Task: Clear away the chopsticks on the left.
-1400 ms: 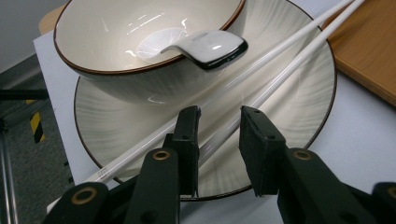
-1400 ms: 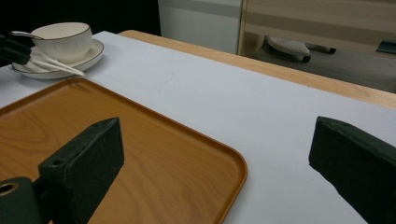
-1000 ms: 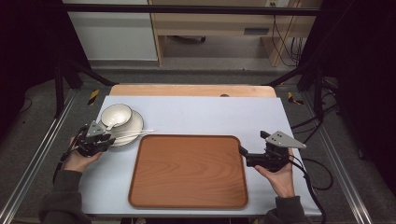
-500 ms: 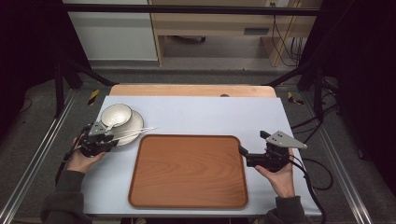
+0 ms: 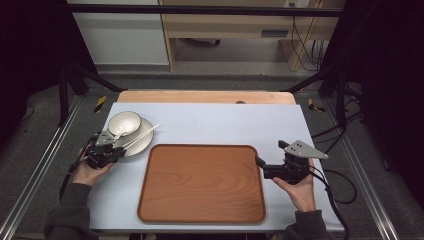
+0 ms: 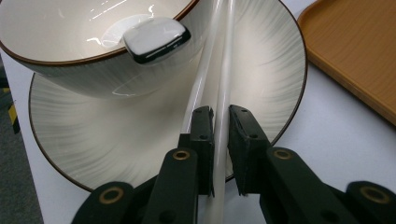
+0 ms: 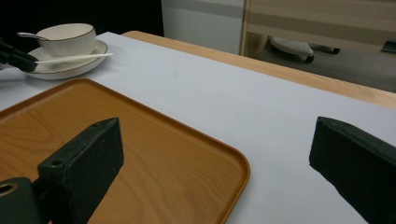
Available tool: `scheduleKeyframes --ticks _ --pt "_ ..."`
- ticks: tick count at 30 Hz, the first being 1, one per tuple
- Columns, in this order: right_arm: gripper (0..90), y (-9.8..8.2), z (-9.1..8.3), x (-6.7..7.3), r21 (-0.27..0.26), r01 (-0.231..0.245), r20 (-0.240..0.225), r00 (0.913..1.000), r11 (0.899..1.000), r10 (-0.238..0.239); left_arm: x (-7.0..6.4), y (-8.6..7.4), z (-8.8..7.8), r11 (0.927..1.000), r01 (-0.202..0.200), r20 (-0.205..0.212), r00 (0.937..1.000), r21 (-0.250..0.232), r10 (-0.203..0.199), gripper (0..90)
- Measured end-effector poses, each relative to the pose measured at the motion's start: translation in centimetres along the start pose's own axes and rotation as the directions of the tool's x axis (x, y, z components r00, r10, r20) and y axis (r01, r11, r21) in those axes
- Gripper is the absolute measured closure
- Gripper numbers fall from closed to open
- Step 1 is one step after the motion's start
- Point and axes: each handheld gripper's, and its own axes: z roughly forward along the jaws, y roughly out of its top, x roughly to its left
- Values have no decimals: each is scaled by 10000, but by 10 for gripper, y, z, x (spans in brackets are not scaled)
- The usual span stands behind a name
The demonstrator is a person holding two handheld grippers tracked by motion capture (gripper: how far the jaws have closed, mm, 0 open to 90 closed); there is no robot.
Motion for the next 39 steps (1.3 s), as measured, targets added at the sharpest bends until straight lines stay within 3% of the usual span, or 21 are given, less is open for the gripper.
scheduleKeyframes --ticks 5,9,12,25,39 --pt "33 0 0 0 -17 10 -1 10000 10000 -10 -2 2 -1 9999 42 -130 9999 131 -40 804" --pt "33 0 0 0 -12 5 -5 10000 10000 -5 -2 3 -1 9980 618 79 9981 -116 -618 708" --pt "33 0 0 0 -3 4 -19 10000 10000 -4 -2 3 1 9977 668 121 9977 -144 -666 710" --pt "34 0 0 0 10 -12 -11 10000 10000 12 -7 4 8 9983 582 277 9979 -86 -580 835" --pt "33 1 -2 0 -45 12 -23 10000 10000 -12 -13 8 1 9982 511 314 9983 -311 -501 840"
